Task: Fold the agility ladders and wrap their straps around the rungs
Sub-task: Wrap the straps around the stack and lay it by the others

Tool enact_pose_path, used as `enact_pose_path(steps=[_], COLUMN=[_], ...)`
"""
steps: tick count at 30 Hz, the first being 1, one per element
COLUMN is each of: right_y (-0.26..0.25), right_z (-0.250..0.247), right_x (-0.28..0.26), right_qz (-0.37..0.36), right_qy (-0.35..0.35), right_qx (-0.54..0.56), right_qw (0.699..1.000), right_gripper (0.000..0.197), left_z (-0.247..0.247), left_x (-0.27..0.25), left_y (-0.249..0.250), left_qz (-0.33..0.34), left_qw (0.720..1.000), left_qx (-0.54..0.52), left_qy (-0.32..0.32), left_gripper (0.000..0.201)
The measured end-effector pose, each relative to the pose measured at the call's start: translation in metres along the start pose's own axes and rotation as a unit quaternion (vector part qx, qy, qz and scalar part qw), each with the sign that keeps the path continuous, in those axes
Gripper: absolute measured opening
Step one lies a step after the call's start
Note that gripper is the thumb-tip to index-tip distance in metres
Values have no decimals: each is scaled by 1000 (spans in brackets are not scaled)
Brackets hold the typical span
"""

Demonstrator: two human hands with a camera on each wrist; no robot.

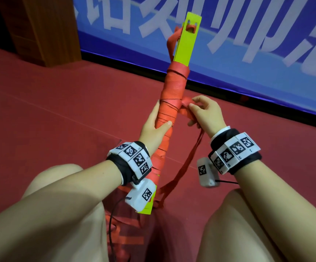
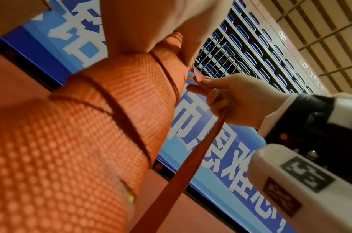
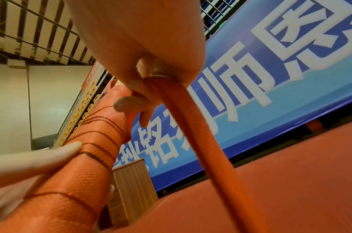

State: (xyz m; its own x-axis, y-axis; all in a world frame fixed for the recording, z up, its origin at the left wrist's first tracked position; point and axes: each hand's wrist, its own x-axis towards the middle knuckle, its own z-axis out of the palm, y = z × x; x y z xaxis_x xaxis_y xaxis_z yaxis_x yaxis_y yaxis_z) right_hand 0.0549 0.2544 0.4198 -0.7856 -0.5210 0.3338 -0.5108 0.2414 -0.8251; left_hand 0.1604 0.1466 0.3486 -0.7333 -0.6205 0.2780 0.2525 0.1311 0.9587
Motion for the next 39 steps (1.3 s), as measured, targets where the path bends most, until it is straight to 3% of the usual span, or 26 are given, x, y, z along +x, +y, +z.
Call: enact_pose_path(steps=[5,8,11,15,20,26,30,33,35,39], right_y=[0,-5,-7,-5,-9,-11,-14,-15,-16,-14], right_z=[4,14,24,34,37,26,19,16,14,8], right_x=[-2,-8,-13,-18,-16,-17,-17,-15,-14,-12], right_qz=[4,35,68,61,52,46,63,58,51,0], right_qy=[-10,-10,-5,29,87,108,66,31,15,-37], right_qx=[29,97,156,172,138,161,266,312,315,253], right_qw=[1000,995,985,983,985,980,960,948,948,967], right_gripper=[26,28,30,19,32,35,33,54,53,24], left_z=[1,3,3,3,11,7,3,5,7,6], left_x=[1,-4,-7,-11,-16,-16,-1,1,-6,-4], left_y=[-3,-4,-3,2,4,17,18,22,27,18], left_qz=[-15,2,13,49,86,112,37,-122,-216,-212], left_qw=[999,994,971,958,958,982,998,987,967,960], left_qx=[6,105,237,281,269,139,43,-55,-86,-131], left_qy=[34,36,41,-8,-46,-58,-22,-87,-105,-127], left_gripper=[71,73,71,65,64,53,59,47,51,49])
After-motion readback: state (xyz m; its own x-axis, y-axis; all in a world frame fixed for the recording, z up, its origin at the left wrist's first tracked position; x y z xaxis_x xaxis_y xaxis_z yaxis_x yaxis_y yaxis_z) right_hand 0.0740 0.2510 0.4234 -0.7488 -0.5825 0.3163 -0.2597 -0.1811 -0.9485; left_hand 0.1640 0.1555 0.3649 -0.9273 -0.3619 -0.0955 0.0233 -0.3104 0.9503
